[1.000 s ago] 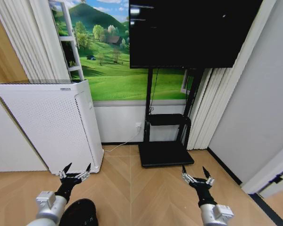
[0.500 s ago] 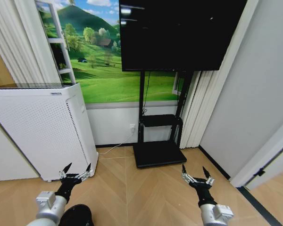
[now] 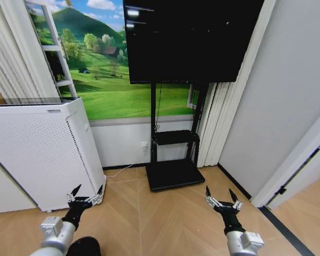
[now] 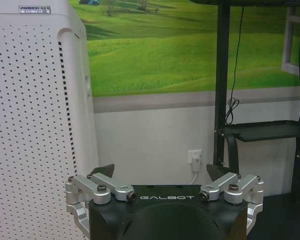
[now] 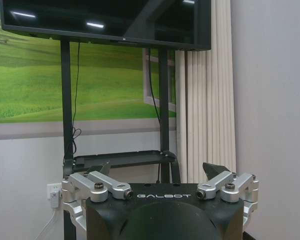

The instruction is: Pick up the trash bin and place the garbage on the floor into it.

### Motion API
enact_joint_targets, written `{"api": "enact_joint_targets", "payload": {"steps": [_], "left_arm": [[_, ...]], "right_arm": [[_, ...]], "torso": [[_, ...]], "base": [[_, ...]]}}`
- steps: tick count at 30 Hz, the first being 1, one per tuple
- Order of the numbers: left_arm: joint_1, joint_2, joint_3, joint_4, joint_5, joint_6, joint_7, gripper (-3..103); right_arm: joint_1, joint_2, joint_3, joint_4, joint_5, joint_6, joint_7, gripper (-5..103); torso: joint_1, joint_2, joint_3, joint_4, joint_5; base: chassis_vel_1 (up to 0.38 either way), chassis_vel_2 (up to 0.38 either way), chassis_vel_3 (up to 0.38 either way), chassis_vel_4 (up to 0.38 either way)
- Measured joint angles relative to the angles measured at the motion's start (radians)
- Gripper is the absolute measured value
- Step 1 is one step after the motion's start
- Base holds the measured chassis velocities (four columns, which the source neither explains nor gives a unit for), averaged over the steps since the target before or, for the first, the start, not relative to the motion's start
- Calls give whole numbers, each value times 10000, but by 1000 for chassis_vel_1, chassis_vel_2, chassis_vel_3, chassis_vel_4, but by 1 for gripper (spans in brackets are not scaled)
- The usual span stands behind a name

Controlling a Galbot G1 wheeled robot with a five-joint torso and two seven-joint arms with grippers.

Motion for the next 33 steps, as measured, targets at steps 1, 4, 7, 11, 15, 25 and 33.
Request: {"api": "enact_joint_targets", "payload": {"steps": [1,4,7,11,15,25,33], "left_arm": [[0,0,0,0,0,0,0,100],[0,0,0,0,0,0,0,100],[0,0,0,0,0,0,0,100],[0,0,0,-1,0,0,0,100],[0,0,0,0,0,0,0,100],[0,0,-1,0,0,0,0,100],[0,0,0,0,0,0,0,100]], "right_arm": [[0,0,0,0,0,0,0,100],[-1,0,0,0,0,0,0,100],[0,0,0,0,0,0,-1,100],[0,0,0,0,0,0,0,100],[0,0,0,0,0,0,0,100],[0,0,0,0,0,0,0,100],[0,0,0,0,0,0,0,100]], "torso": [[0,0,0,0,0],[84,211,126,2,0],[142,341,201,2,0],[208,501,292,2,0],[265,627,366,0,0],[386,896,514,1,0],[387,889,508,1,-1]], "base": [[0,0,0,0],[0,0,0,0],[19,16,7,7],[0,0,0,0],[0,0,0,0],[0,0,0,0],[0,0,0,0]]}}
